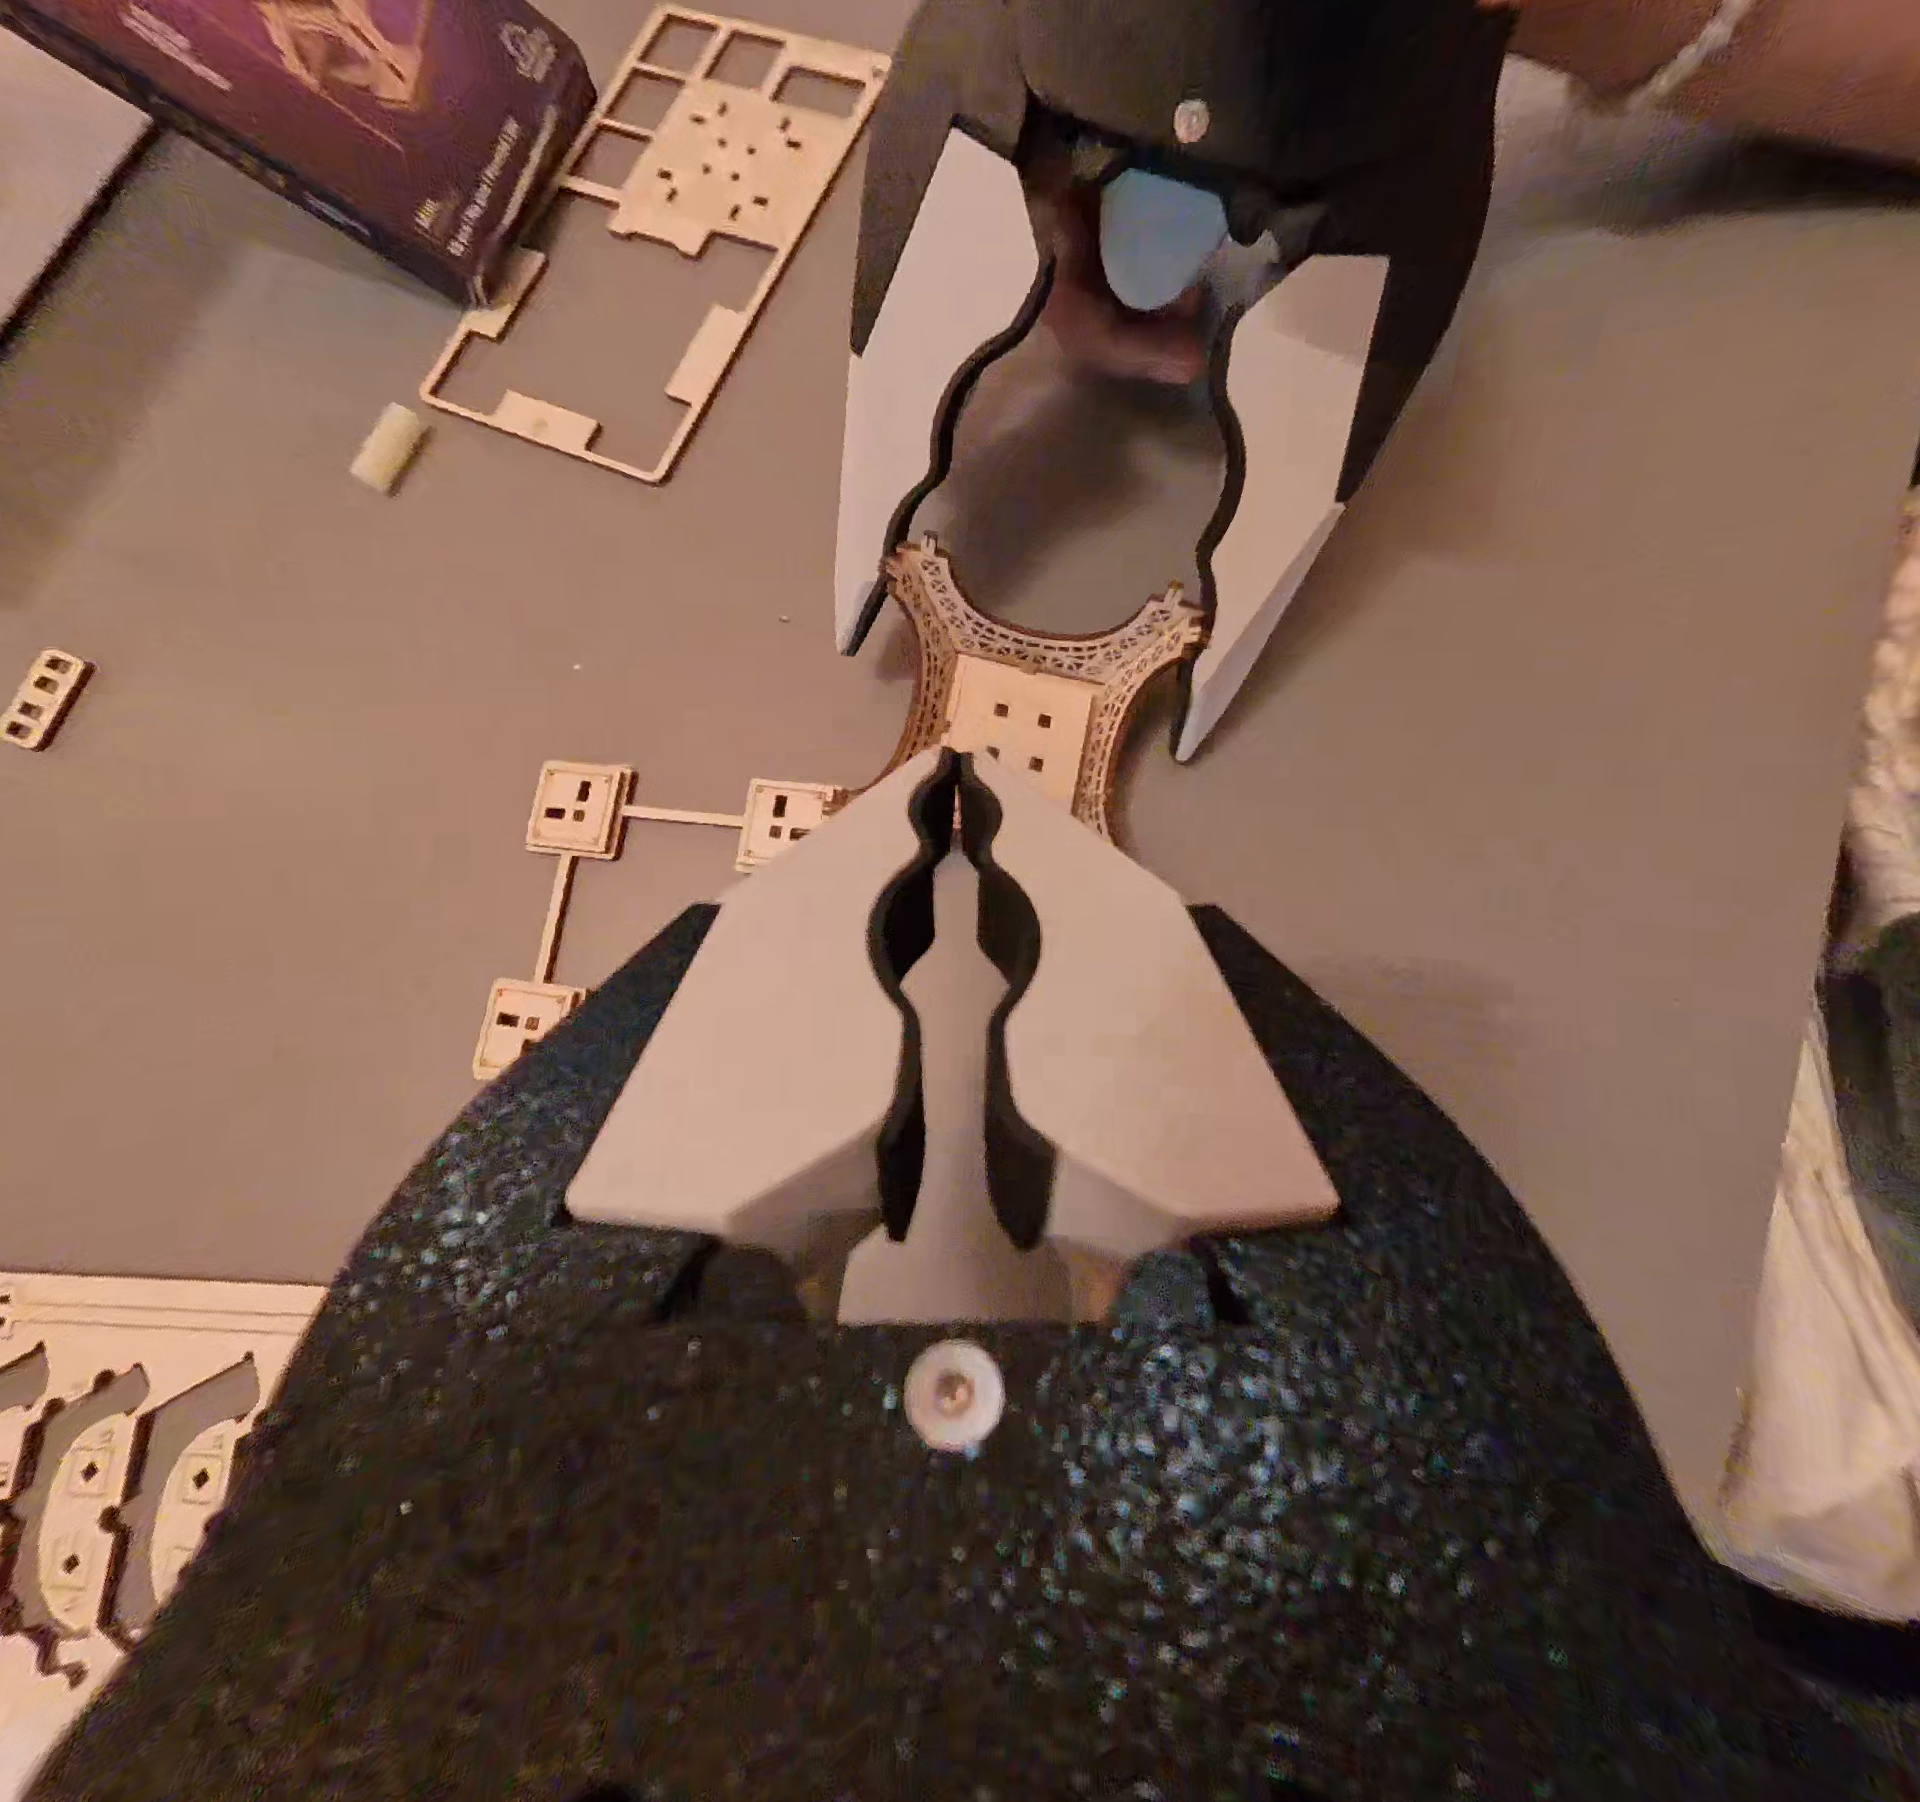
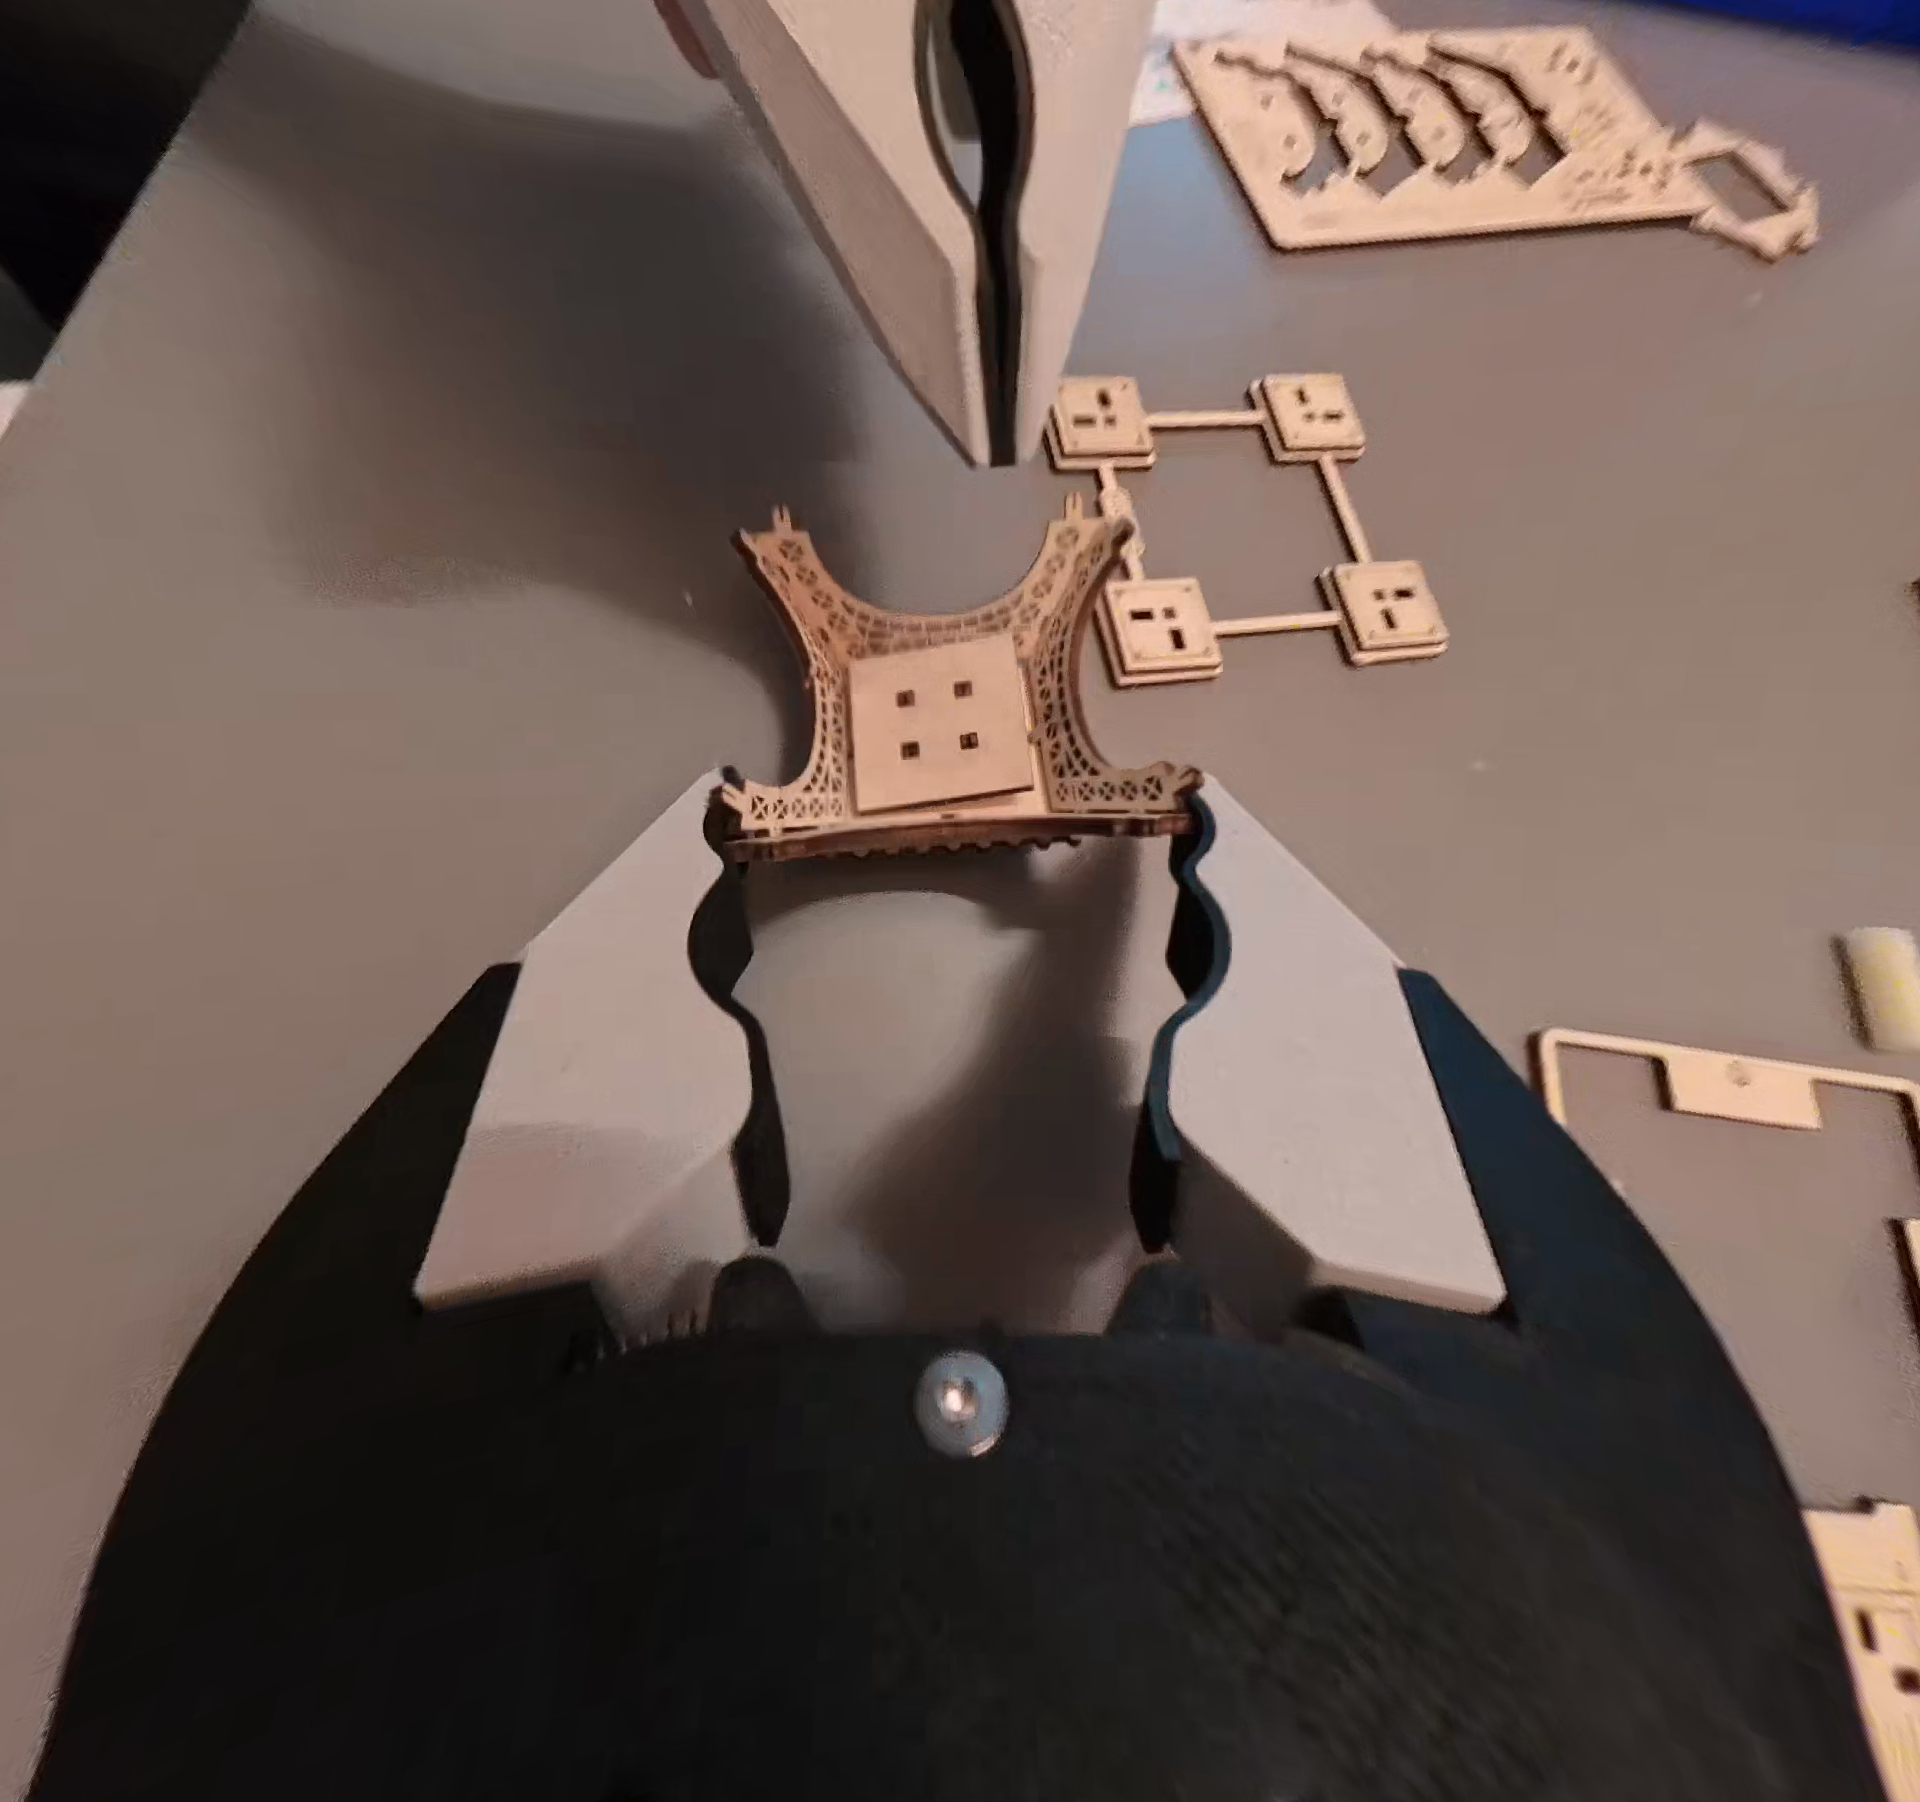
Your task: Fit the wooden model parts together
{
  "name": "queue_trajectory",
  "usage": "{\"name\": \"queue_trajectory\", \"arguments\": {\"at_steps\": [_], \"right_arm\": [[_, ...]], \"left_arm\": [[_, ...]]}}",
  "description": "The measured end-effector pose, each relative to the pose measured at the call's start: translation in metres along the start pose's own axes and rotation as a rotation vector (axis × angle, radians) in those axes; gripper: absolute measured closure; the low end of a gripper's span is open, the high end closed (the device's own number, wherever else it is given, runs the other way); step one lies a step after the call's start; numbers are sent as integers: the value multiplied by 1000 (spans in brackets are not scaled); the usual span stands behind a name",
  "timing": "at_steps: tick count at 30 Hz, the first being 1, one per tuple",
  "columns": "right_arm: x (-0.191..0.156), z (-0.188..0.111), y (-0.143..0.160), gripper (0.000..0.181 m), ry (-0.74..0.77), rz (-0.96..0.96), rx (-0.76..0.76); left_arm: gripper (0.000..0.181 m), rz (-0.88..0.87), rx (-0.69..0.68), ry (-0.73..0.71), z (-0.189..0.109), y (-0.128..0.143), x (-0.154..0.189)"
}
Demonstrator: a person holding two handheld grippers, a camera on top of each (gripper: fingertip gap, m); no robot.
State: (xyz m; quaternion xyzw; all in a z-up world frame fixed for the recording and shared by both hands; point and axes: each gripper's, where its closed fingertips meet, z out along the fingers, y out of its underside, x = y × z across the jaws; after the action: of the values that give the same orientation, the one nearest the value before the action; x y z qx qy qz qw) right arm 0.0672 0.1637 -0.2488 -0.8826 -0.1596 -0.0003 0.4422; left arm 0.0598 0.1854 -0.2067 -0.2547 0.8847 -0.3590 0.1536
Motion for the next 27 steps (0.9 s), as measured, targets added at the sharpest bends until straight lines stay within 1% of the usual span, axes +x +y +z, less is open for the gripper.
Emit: {"name": "queue_trajectory", "arguments": {"at_steps": [3,5,7,11,15,18,21,24,27], "right_arm": [[-4,-1,7,101,-18,25,-31],[-7,-3,10,101,-49,56,-43],[-7,-3,11,101,-59,66,-47],[-8,-3,12,101,-68,75,-51],[-8,-3,15,101,-91,117,-63],[-7,-3,15,101,-93,124,-61],[-7,-3,15,101,-91,128,-61],[-6,-3,15,101,-89,134,-60],[-5,-3,15,101,-85,136,-61]], "left_arm": [[181,45,-69,84,15,1,8],[181,95,-137,98,24,5,9],[181,146,-201,82,28,6,4],[181,194,-262,146,34,4,9],[181,239,-351,175,41,12,10],[181,252,-362,170,44,11,8],[181,240,-320,177,43,0,10],[181,251,-378,201,45,10,13],[181,258,-355,199,44,5,14]]}}
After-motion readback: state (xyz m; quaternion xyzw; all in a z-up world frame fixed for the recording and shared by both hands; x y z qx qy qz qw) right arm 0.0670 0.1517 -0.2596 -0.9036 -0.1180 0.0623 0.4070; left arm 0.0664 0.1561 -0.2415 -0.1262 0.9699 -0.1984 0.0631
